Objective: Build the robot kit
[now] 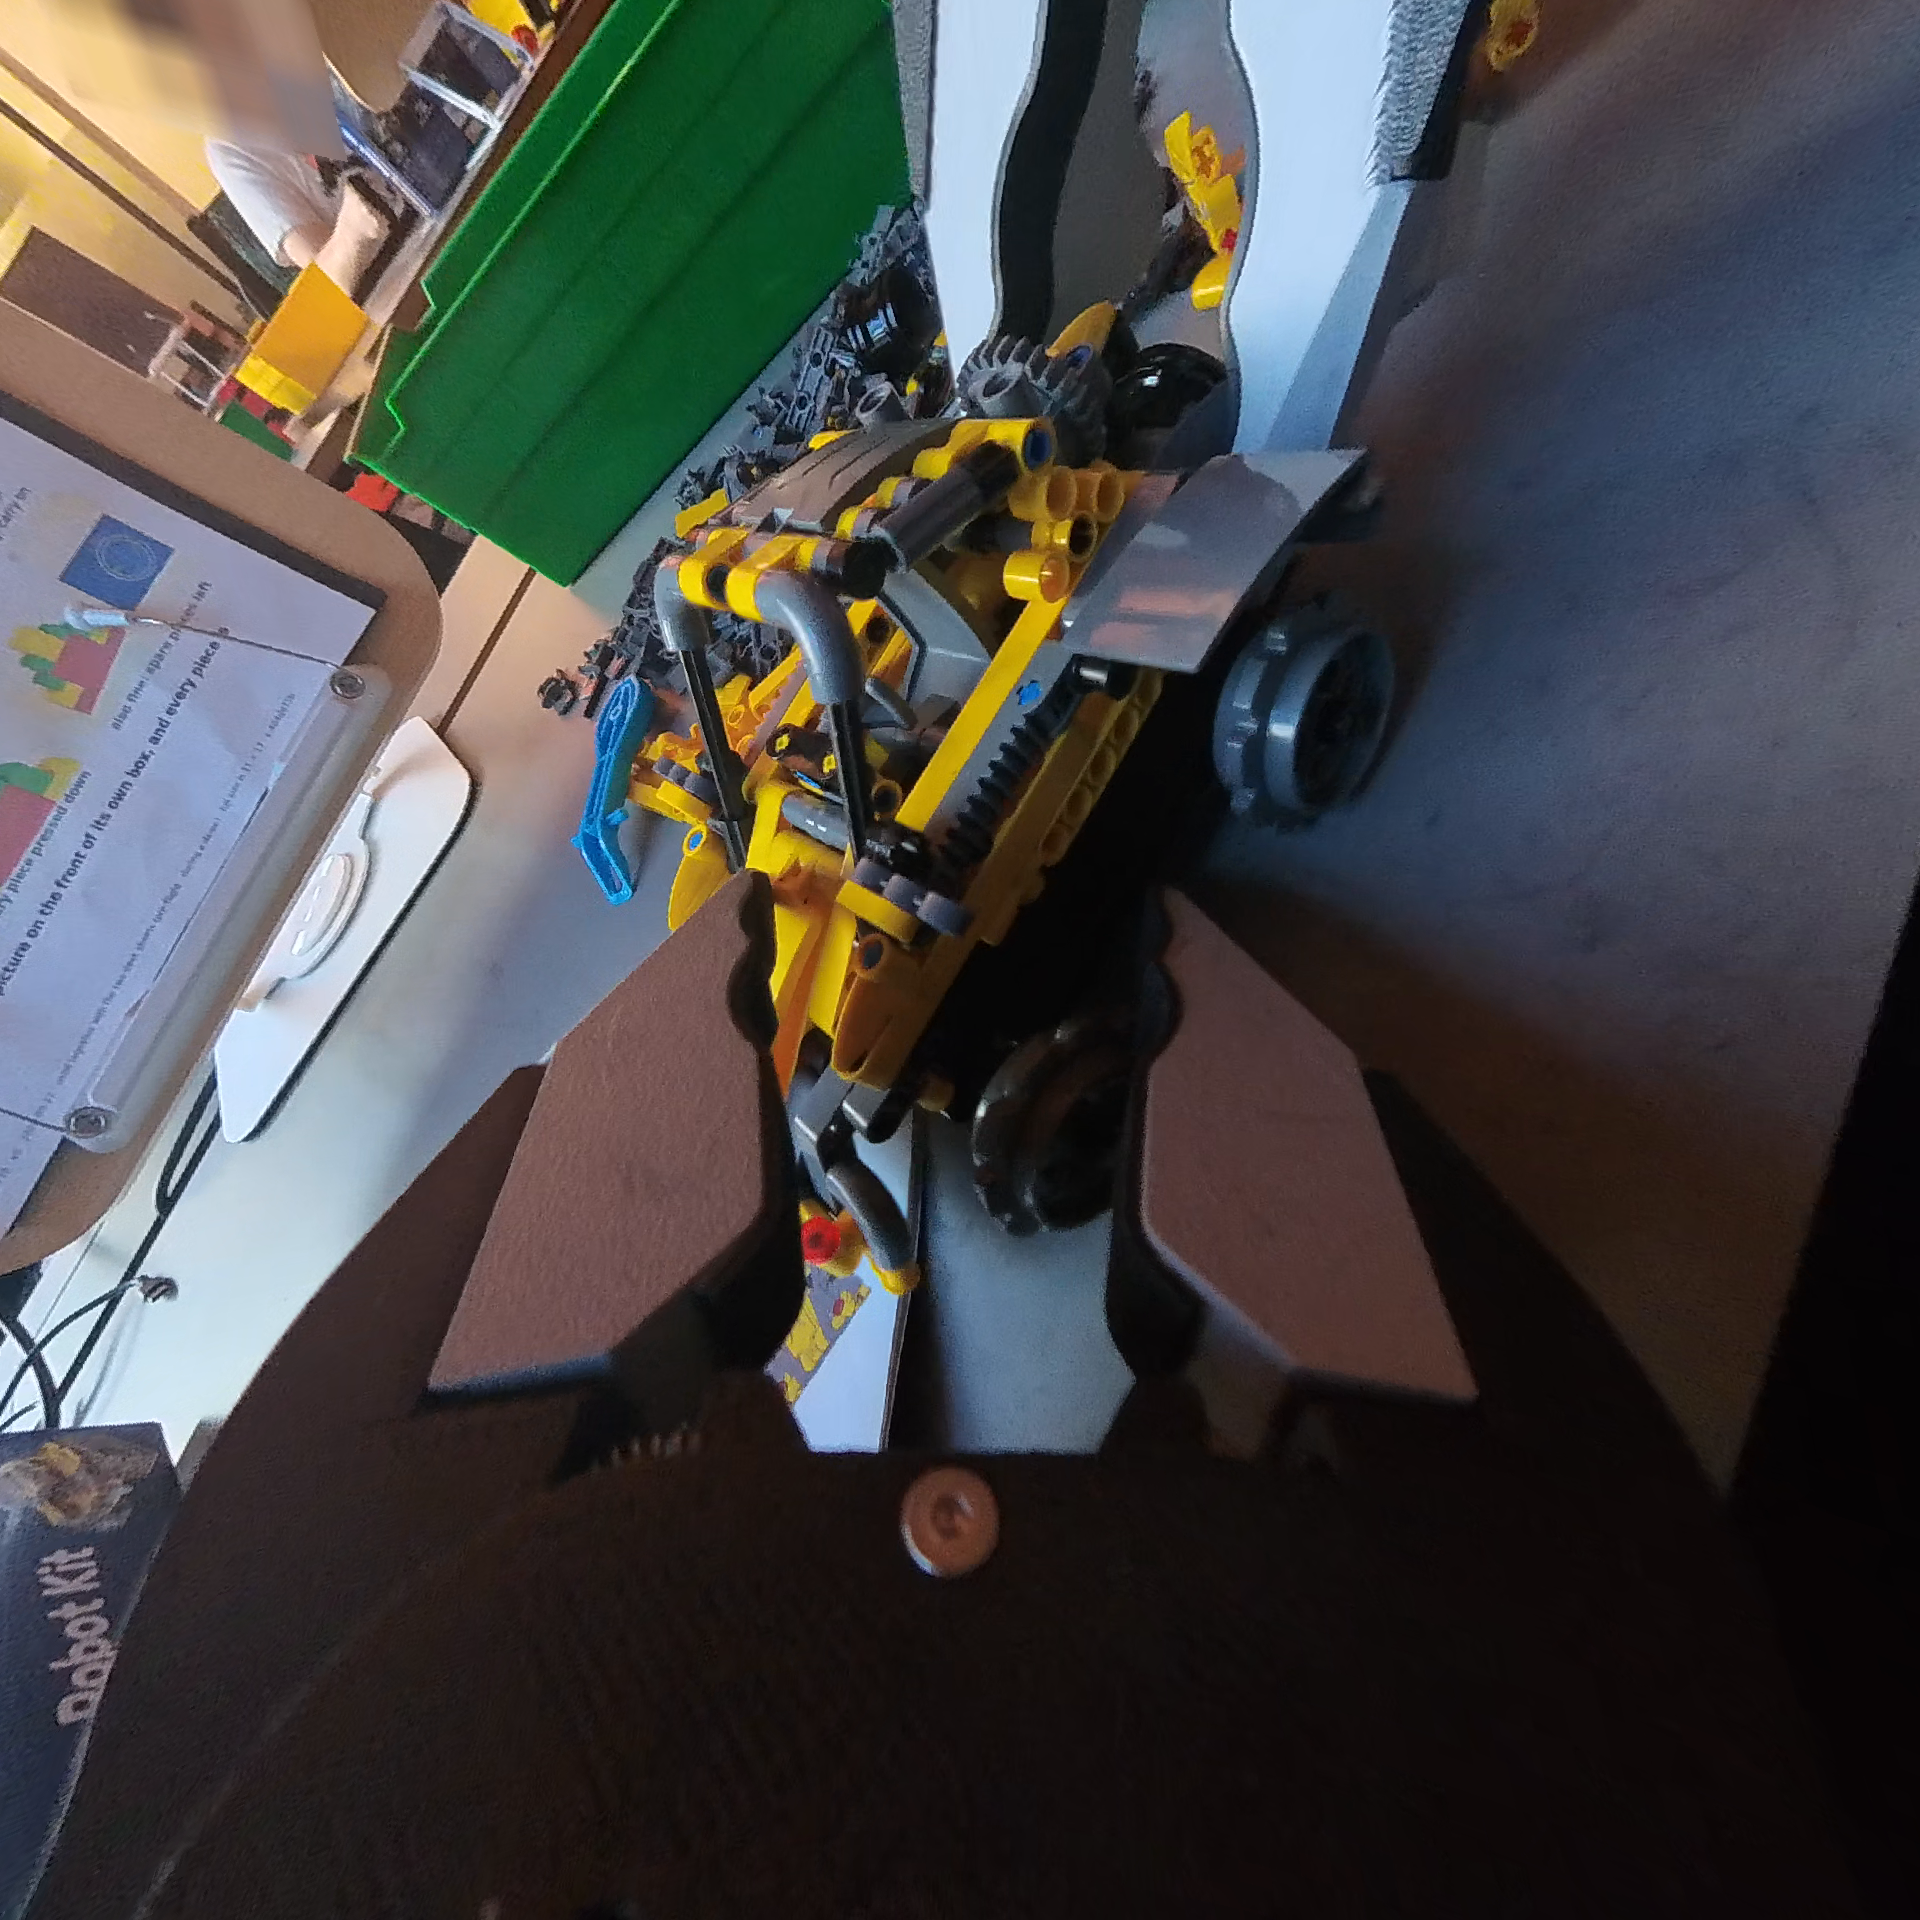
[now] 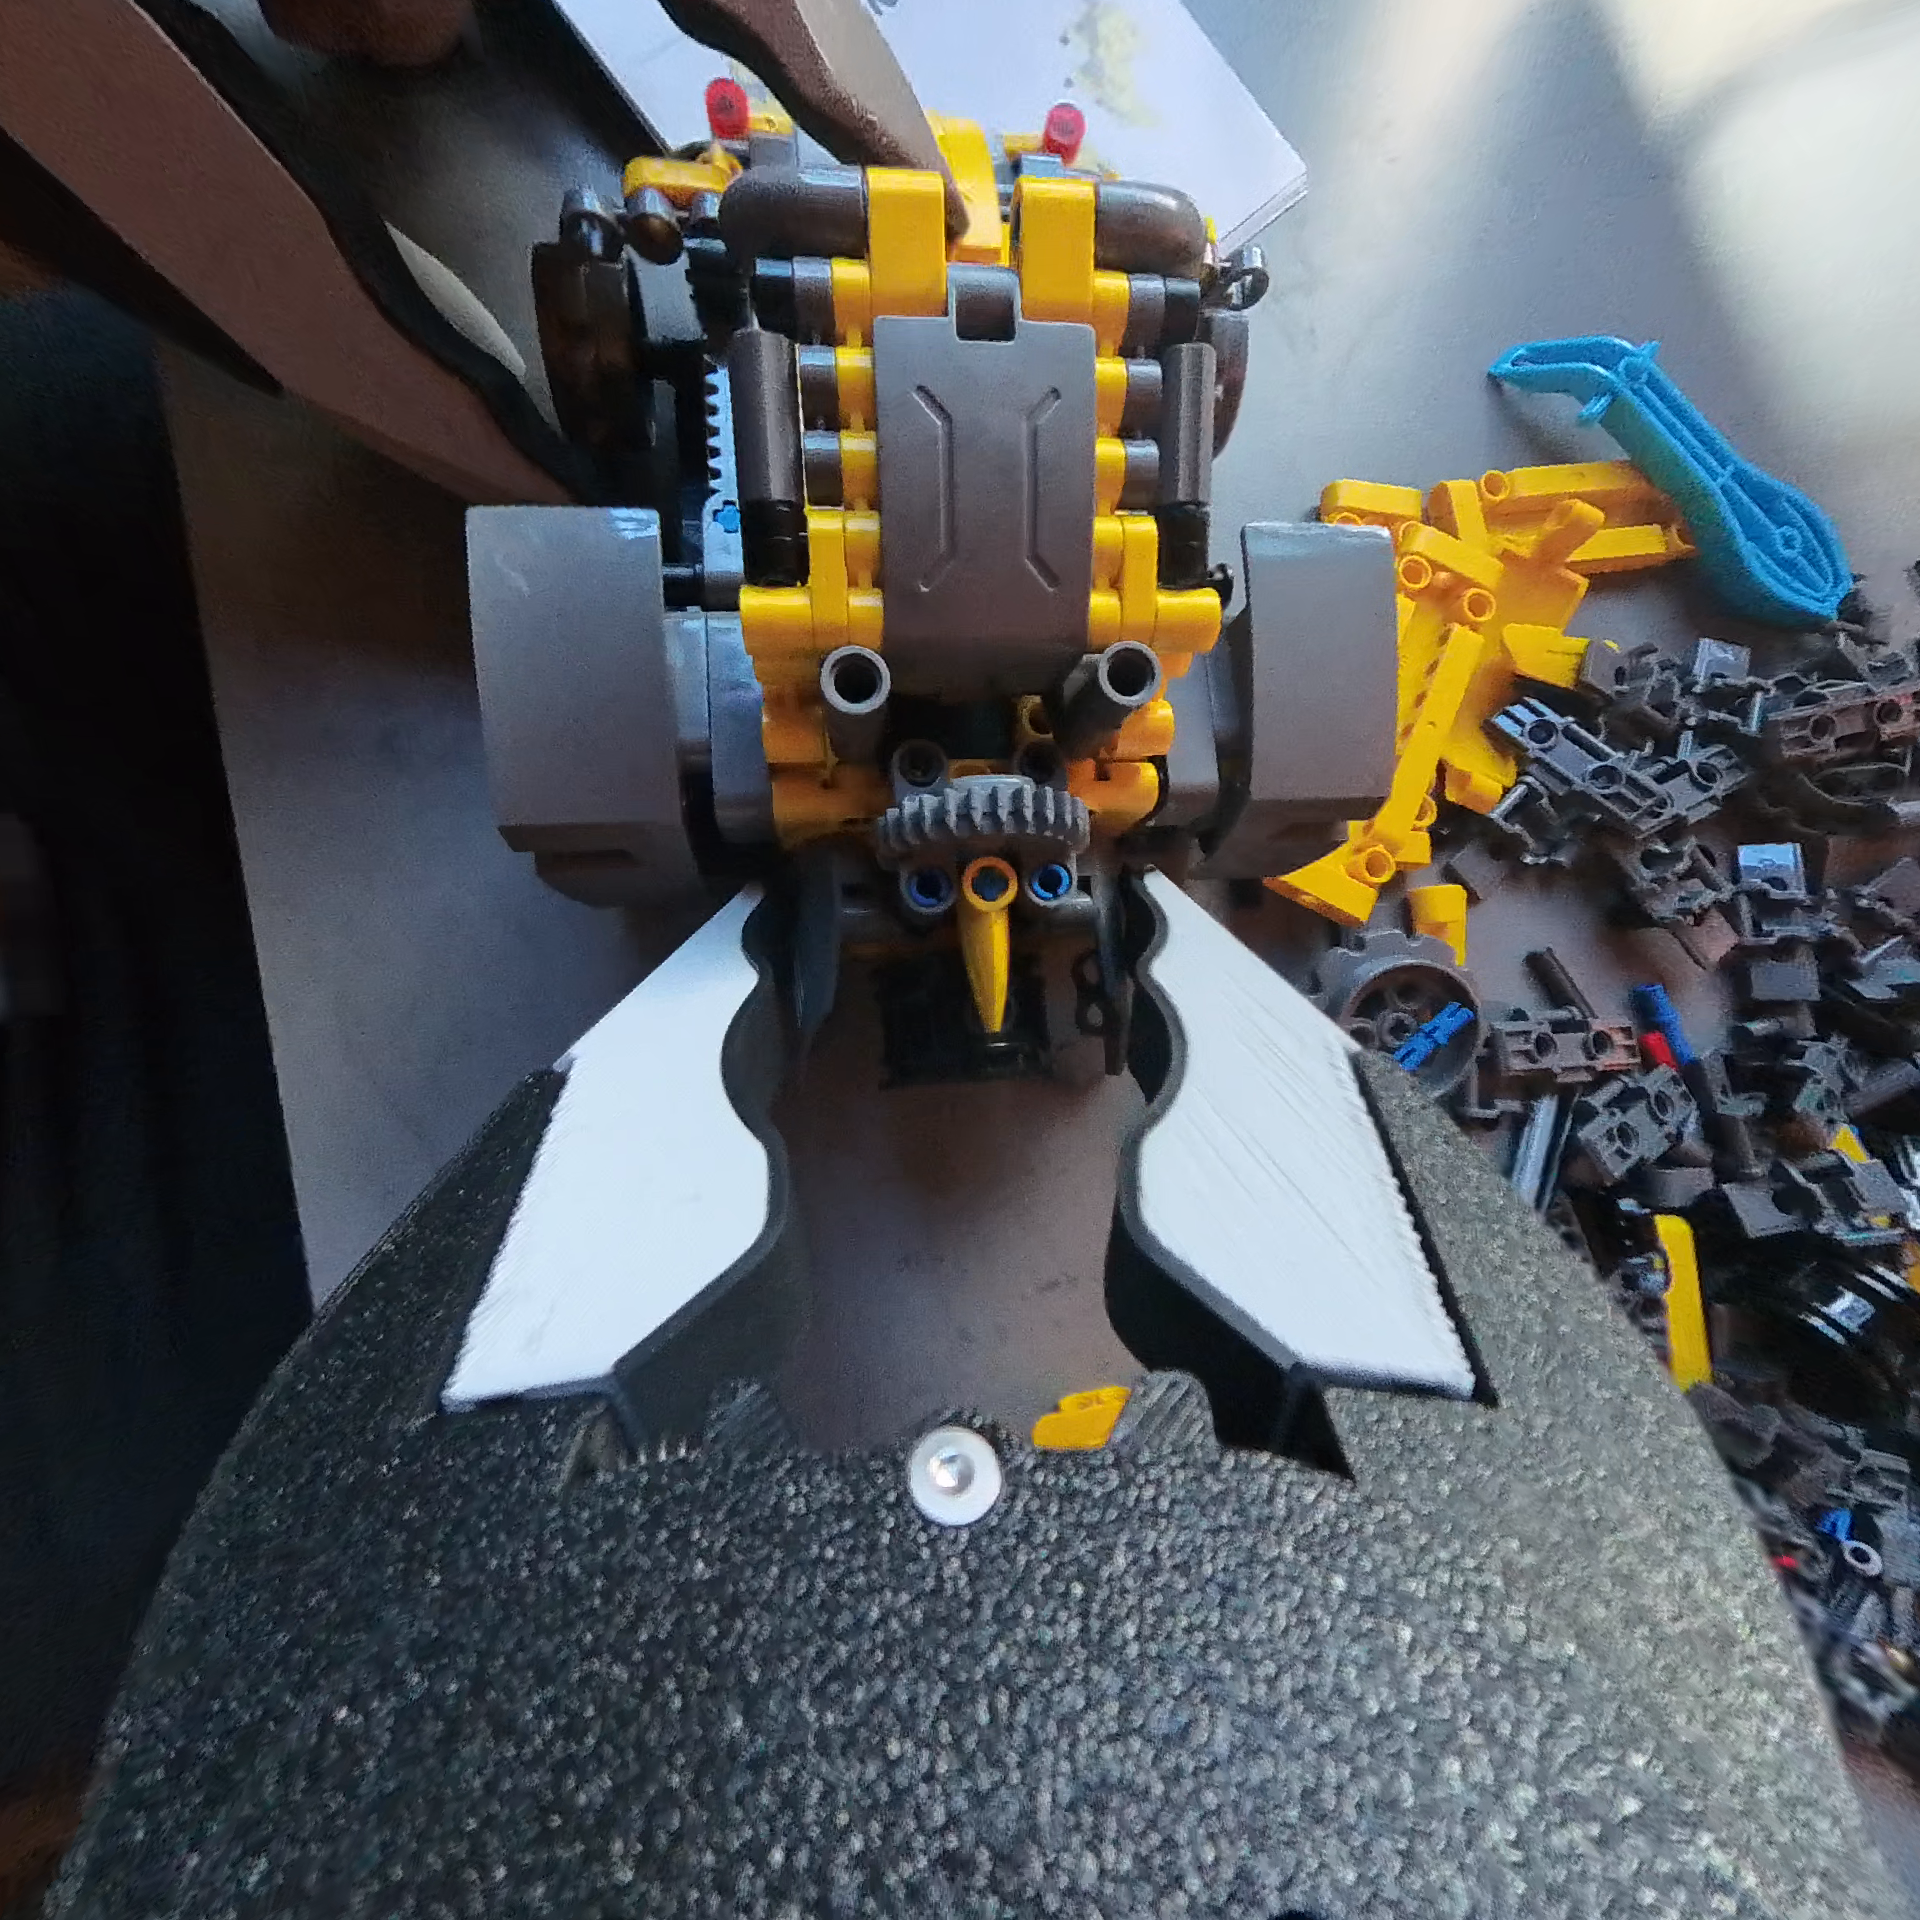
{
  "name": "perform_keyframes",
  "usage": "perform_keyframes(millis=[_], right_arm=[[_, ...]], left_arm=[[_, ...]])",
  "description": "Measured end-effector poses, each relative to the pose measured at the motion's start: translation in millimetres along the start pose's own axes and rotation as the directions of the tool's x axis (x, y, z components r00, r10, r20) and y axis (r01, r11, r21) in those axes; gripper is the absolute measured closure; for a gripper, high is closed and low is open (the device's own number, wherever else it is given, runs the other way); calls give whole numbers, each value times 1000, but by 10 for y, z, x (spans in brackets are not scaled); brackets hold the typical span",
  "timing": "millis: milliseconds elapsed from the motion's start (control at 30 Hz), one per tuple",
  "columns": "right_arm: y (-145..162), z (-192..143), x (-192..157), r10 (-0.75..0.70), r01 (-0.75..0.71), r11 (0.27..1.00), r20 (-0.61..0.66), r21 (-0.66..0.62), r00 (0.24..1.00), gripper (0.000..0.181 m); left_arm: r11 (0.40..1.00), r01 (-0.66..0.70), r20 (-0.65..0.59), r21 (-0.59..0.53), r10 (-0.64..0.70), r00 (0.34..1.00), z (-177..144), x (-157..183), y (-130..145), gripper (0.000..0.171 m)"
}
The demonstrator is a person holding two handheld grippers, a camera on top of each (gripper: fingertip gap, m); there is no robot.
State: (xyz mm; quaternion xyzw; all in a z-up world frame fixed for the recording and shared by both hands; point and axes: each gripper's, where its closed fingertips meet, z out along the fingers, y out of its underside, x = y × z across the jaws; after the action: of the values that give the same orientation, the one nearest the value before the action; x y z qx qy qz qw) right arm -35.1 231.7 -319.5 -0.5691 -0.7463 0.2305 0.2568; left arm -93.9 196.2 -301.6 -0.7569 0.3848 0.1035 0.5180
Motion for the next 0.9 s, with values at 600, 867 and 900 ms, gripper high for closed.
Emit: perform_keyframes(millis=[600,867,900], right_arm=[[43,-139,-330,239,-235,969,-47,77,970,118],[52,-203,-466,321,-317,939,-15,132,947,119],[42,-218,-487,332,-330,935,6,133,943,119]], left_arm=[[998,-52,4,-18,52,999,3,195,-93,97],[994,-106,-26,-16,106,994,-65,288,-135,100],[994,-110,-40,-27,108,993,-89,299,-151,101]])
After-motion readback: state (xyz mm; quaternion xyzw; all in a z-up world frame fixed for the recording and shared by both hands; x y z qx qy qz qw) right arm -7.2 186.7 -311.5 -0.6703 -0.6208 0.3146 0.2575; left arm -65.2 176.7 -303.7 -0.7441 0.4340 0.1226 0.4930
